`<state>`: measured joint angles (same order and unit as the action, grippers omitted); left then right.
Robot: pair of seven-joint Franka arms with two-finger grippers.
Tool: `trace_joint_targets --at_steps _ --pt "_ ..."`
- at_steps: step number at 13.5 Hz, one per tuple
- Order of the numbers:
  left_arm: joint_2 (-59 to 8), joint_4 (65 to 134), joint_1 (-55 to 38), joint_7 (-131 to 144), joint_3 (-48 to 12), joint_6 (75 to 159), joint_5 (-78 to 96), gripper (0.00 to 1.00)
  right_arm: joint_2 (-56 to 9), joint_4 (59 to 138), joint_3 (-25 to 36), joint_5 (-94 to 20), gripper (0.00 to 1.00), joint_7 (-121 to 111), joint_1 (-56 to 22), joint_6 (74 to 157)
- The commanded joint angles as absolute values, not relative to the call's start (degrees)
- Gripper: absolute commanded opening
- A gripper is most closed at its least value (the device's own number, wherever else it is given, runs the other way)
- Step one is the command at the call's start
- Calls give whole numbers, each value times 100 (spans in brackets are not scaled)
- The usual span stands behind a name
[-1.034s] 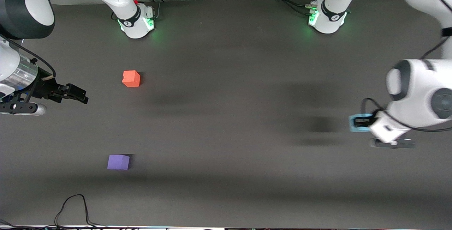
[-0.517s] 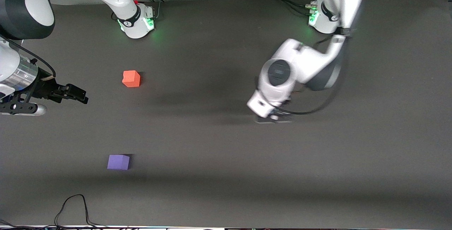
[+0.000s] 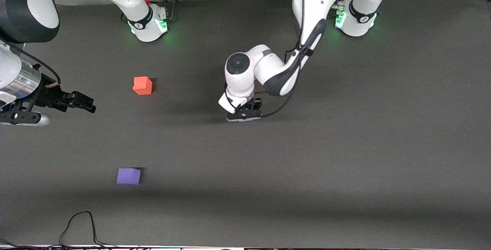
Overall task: Place blue block between orange and purple blocks
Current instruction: 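Lower the blue cube onto the table middle and open the left gripper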
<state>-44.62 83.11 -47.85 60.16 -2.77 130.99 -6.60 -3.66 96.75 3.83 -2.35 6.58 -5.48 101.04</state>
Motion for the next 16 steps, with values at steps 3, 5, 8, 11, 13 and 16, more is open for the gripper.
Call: trace_joint_targets --at_steps 3,5,8,11,13,16 --pt "-4860 7954 -4966 6275 -141 13096 -800 57 -378 9650 431 -167 100 642 -571 10046" --pt "-4834 7954 -4948 6232 -132 13078 -809 100 -378 9650 431 -167 100 642 -571 10046" --pt "-4528 7849 -4748 6197 -132 12755 -800 100 -430 9659 431 -158 100 598 -571 9907" --pt "-3677 7866 -4203 5576 -237 11877 -355 100 -536 9659 396 -141 100 484 -589 9757" --pt "-3053 7927 -3572 4540 -229 11096 392 100 -554 9615 396 -184 100 483 -589 9756" --pt "-2270 8120 -2360 3195 -229 9952 790 100 -492 9607 169 -281 100 562 -676 9738"
